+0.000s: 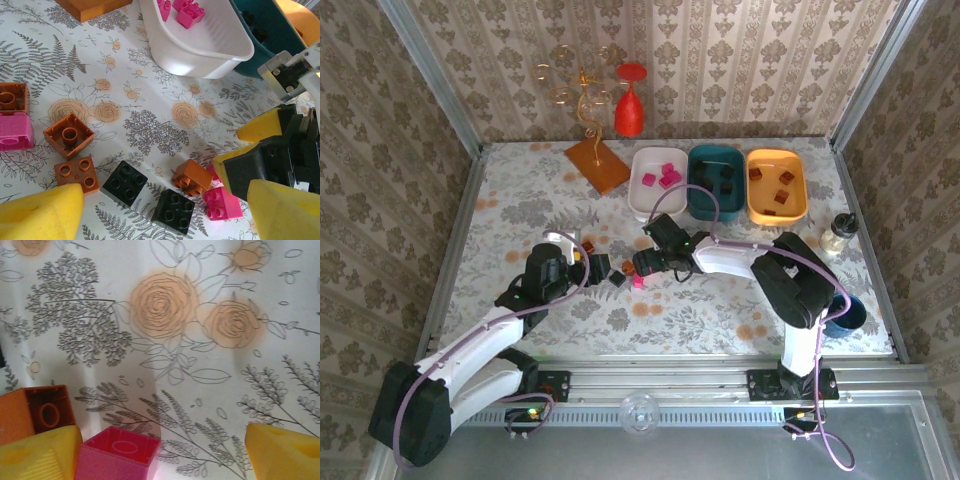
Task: Sort the legos into containers by color
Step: Pick up the lego from the center of the table, then place the lego in the container.
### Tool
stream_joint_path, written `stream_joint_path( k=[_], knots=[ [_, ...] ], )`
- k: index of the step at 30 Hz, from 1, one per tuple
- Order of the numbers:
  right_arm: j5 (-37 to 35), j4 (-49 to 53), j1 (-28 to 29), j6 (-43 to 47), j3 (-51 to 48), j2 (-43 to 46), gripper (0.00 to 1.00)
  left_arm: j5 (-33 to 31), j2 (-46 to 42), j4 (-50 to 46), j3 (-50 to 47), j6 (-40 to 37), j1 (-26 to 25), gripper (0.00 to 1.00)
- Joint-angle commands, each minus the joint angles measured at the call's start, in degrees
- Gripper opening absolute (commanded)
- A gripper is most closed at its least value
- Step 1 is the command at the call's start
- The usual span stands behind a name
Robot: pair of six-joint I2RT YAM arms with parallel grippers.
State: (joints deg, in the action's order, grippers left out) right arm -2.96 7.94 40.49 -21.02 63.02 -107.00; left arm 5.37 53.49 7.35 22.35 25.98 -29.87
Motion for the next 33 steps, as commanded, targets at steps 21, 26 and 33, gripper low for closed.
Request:
stream_joint_path(
  k=[21,26,33],
  knots=[
    [-0.21,-0.80,-1.91,1.68,-2.92,5.51,0.34,0.00,-1.02,1.35,-0.90,1.36,0.60,0.86],
    [0.09,-5.31,-4.59,0.44,-1.44,10.84,0.32,0.39,-1.36,1.52,-0.73,1.58,0.60,0.87],
    [1.31,-9.94,-12.22,-5.10,12.41,-0.54,0.33,0.81,-2.54,1.09,-0.82,1.81,0.60,0.87]
  ],
)
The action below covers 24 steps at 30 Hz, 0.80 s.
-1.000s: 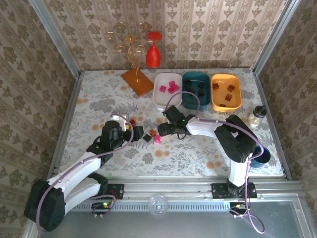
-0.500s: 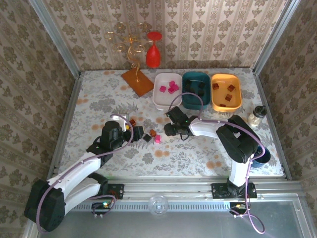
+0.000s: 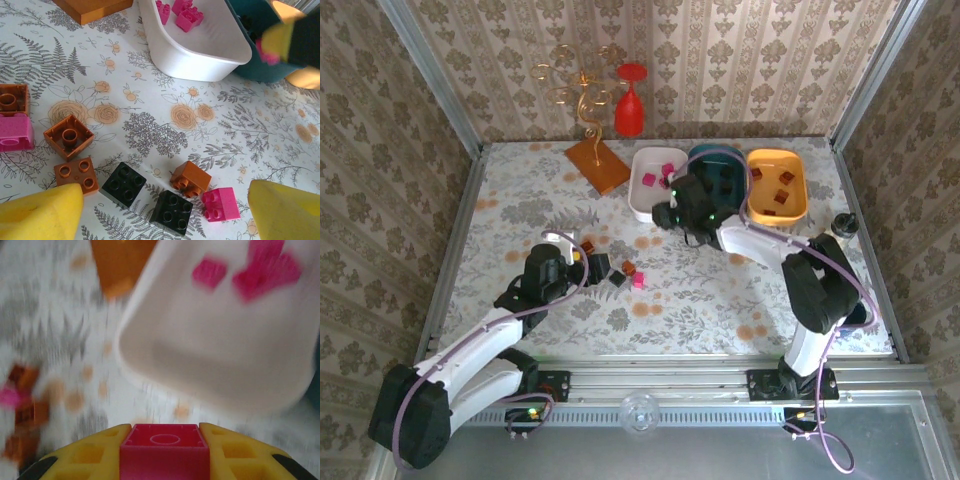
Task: Sort the legos into containers by color
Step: Place the lego in the container.
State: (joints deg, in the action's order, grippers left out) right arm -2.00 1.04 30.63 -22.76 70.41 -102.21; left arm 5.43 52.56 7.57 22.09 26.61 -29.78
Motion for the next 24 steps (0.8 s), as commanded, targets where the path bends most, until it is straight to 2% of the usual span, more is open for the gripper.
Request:
stream_joint_path(
  k=[1,4,6,10,12,15,20,24],
  knots=[
    [0.26,-2.60,-3.10,-3.83,7.63,-7.52,0.34,0.72,-1.86,0.84,-0.64,1.23,0.51,0.87],
    [0.44,0.46,-4.72,-4.81,17.03,-15.16,0.39,0.54,-2.50,0.31,-0.40,1.09,0.60,0.87],
    [1.61,4.18,-5.55,-5.01,23.68,-19.13,0.48,0.88,-2.87,-0.42,0.12,0.90,0.60,0.87],
    [4.28,7.53,-6.03,-3.04,27.64,-17.74,0.64,1.90,-2.97,-3.19,1.53,0.04,0.60,0.87],
    [5.53,6.87,-5.69,-2.05,24.31,-13.47,0.69,2.52,-2.84,-4.81,2.07,-0.26,0.60,0.87],
    [6.18,4.39,-3.56,-0.64,13.14,-4.61,0.73,4.17,-3.06,-6.68,2.13,-1.03,0.69,0.88],
    [-0.17,3.77,5.19,3.62,-7.32,8.64,0.80,5.29,-3.19,-8.68,0.76,-4.42,1.03,0.92],
    [-3.74,4.28,12.69,4.60,-16.48,12.75,0.85,5.59,-3.26,-5.24,-2.18,-4.39,1.63,0.94]
  ],
)
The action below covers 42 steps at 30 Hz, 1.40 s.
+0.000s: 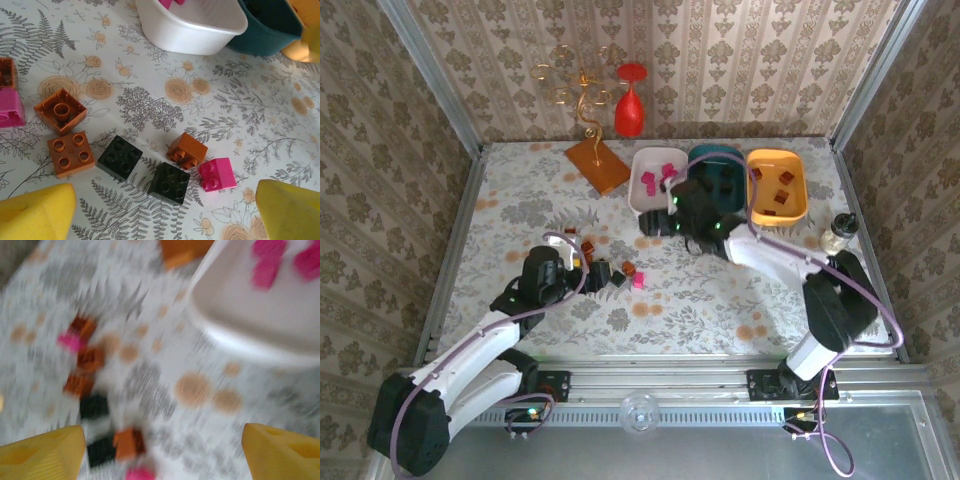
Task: Sort the legos into containers by color
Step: Place the lego in the container, then pick up the lego from the center of the table.
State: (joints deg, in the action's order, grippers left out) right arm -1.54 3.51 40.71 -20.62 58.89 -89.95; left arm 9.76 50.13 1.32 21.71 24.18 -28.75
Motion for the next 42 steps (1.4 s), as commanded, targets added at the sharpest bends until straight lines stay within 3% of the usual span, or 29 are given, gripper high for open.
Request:
stream_joint_path(
  k=[1,5,8,16,25,28,31,36,42],
  knots=[
    [-4.60,0.90,4.58,2.98,-6.78,0.78,0.87,1.08,-0.98,1.97,-2.46,-1.70,0.75,0.94],
    [-6.23,-2.47,10.07,6.80,-9.61,-1.58,0.93,-0.02,-2.83,1.02,-2.38,-1.62,1.37,0.94],
    [-6.44,-3.23,10.69,8.37,-8.03,-5.89,0.93,-2.29,-4.97,-1.06,-2.53,-1.77,1.72,0.94],
    [-12.14,-1.30,9.37,11.41,-0.21,-15.93,0.74,-3.62,-9.52,-3.06,-3.17,-1.60,2.26,0.94],
    [-6.99,-3.29,2.60,12.36,3.42,-20.04,0.54,-3.34,-9.70,-3.52,-3.17,-1.55,3.88,0.94],
    [-6.98,-2.91,2.09,11.44,3.33,-20.03,0.44,-3.30,-9.53,-3.53,-3.21,-1.51,4.05,0.94],
    [-6.81,-2.77,1.96,9.95,2.73,-18.87,0.40,-3.17,-9.22,-3.31,-3.26,-1.38,4.06,0.94],
    [-5.56,-2.98,0.98,5.61,1.62,-15.68,0.36,-2.64,-8.31,-2.86,-3.17,-1.20,4.15,0.94],
    [0.99,-11.04,-4.37,-1.94,1.39,-10.36,0.36,-0.55,-7.01,-1.52,-3.00,-1.08,4.15,0.94]
  ],
)
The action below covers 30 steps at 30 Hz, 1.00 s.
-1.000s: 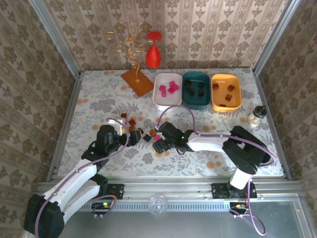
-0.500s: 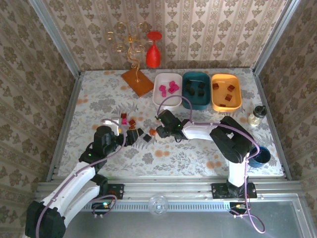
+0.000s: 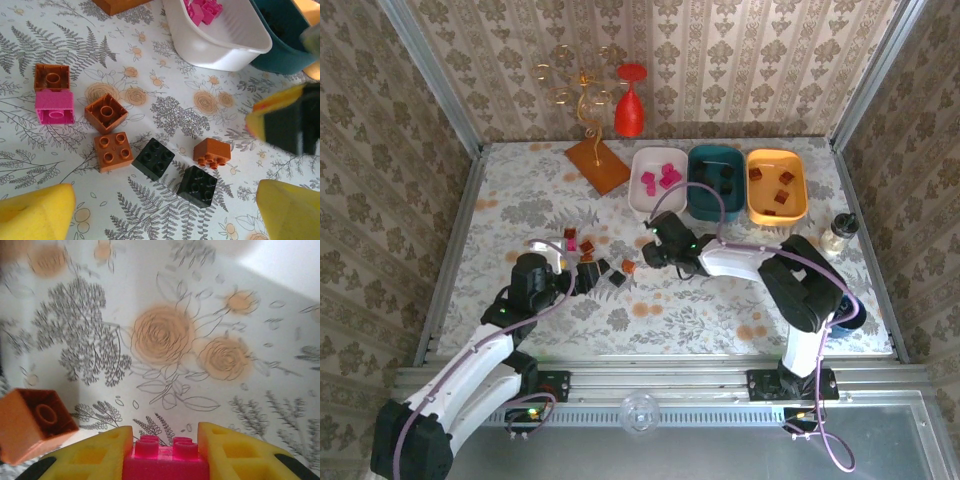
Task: Sort the legos into containers by color
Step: Pick up the lego from the center of the table, then place the lego in the container.
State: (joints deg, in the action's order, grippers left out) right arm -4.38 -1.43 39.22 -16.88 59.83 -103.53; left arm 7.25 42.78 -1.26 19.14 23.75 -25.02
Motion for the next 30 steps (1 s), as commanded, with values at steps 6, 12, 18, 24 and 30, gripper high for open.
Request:
stream_joint_path(
  k=[6,12,18,24,30],
  knots=[
    [4.46,-9.81,-8.96,-11.12,8.16,-3.27,0.36,3.55,1.16,1.54,-0.33,-1.22,0.46,0.95],
    [4.08,-3.33,-12.13,-11.76,24.35,-14.91,0.44,2.61,1.00,0.78,-0.24,-1.43,0.58,0.95],
    [4.22,-0.65,-10.57,-8.72,27.45,-13.77,0.73,-2.51,-1.44,-2.37,-0.06,-1.23,0.79,0.95],
    [9.00,-3.13,-1.88,-1.62,21.21,-9.61,0.80,-8.01,-9.11,-4.66,-2.42,1.49,3.51,0.95],
    [9.04,-1.38,2.83,0.25,16.03,-8.05,0.81,-5.64,-11.63,-5.25,-3.78,2.22,7.81,0.95]
  ],
)
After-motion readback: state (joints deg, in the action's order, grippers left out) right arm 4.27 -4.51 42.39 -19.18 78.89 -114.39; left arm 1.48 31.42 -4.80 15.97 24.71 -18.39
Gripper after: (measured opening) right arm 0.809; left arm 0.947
